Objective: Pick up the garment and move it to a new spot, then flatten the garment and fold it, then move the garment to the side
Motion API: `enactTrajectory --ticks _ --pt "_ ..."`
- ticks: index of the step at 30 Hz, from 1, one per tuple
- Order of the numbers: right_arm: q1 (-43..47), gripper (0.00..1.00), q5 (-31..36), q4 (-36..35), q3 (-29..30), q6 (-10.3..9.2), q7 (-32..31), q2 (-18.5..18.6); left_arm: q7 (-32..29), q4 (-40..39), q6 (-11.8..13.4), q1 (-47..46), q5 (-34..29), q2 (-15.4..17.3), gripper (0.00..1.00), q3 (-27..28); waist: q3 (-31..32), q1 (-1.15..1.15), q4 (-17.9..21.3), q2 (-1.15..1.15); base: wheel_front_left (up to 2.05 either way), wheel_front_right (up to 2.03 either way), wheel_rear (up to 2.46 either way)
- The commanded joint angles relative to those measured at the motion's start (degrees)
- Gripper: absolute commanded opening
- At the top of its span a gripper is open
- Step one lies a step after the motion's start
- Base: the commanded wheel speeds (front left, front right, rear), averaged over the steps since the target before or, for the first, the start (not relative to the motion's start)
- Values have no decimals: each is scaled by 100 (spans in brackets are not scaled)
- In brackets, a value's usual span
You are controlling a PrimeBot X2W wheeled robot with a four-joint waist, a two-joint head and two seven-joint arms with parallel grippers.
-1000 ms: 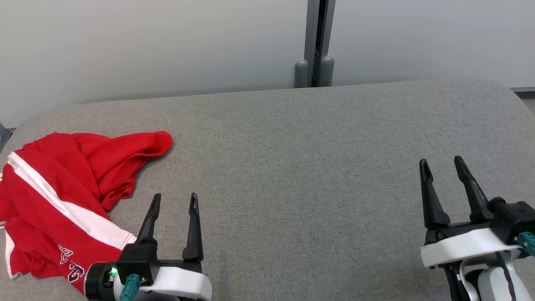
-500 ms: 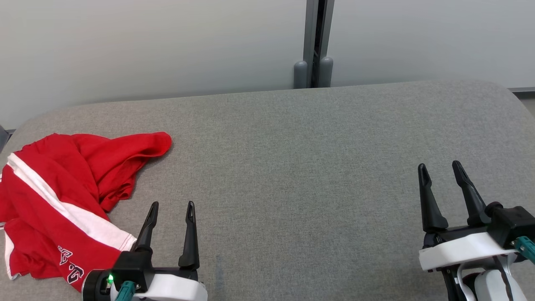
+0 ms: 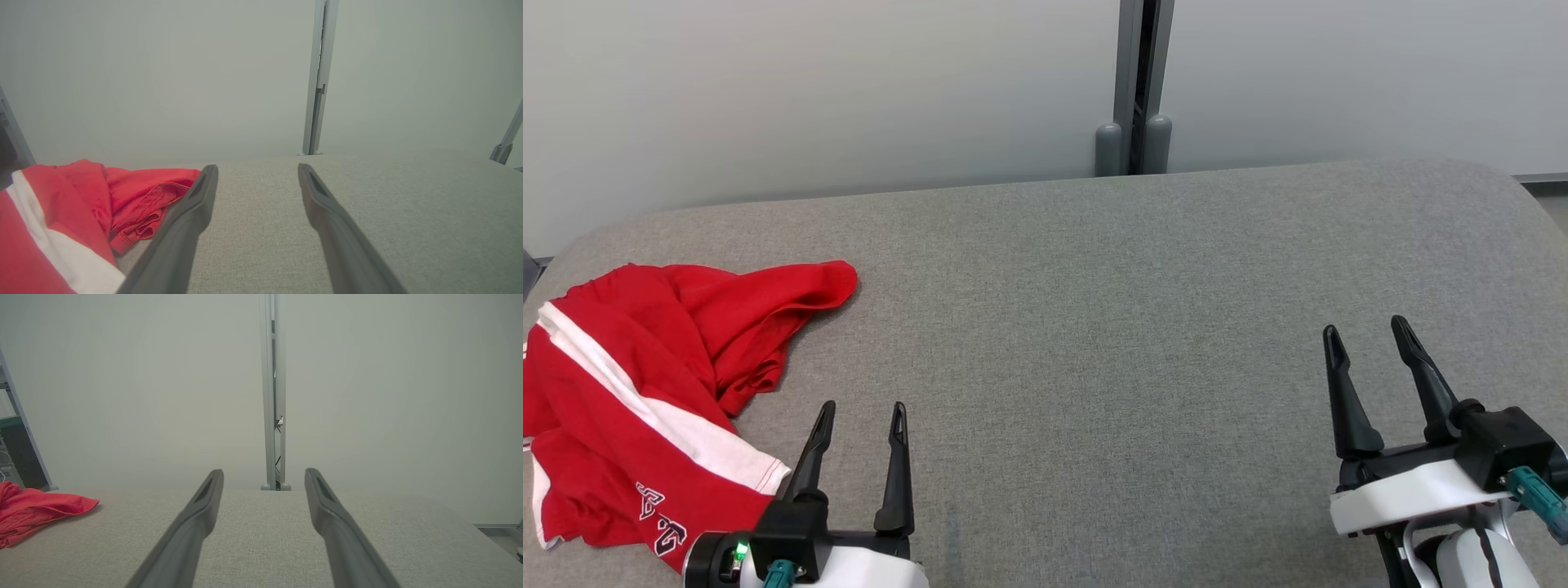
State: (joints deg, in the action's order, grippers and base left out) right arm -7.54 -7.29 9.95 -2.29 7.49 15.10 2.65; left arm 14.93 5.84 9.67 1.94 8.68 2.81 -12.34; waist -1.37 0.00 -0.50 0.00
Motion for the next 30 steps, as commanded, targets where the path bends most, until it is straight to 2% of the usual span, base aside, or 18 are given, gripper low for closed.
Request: enactTrajectory --ticks 1,20,30 --pt "-15 100 -34 7 16 0 18 45 34 -19 32 8 3 16 100 -5 -3 0 1 0 0 0 0" --pt "-18 100 -79 14 40 0 15 44 29 -9 44 -77 66 16 100 -44 -62 0 -32 0 0 0 0" --pt "79 100 -81 10 -20 0 14 40 29 -7 103 -51 53 17 100 43 -20 0 -646 0 0 0 0"
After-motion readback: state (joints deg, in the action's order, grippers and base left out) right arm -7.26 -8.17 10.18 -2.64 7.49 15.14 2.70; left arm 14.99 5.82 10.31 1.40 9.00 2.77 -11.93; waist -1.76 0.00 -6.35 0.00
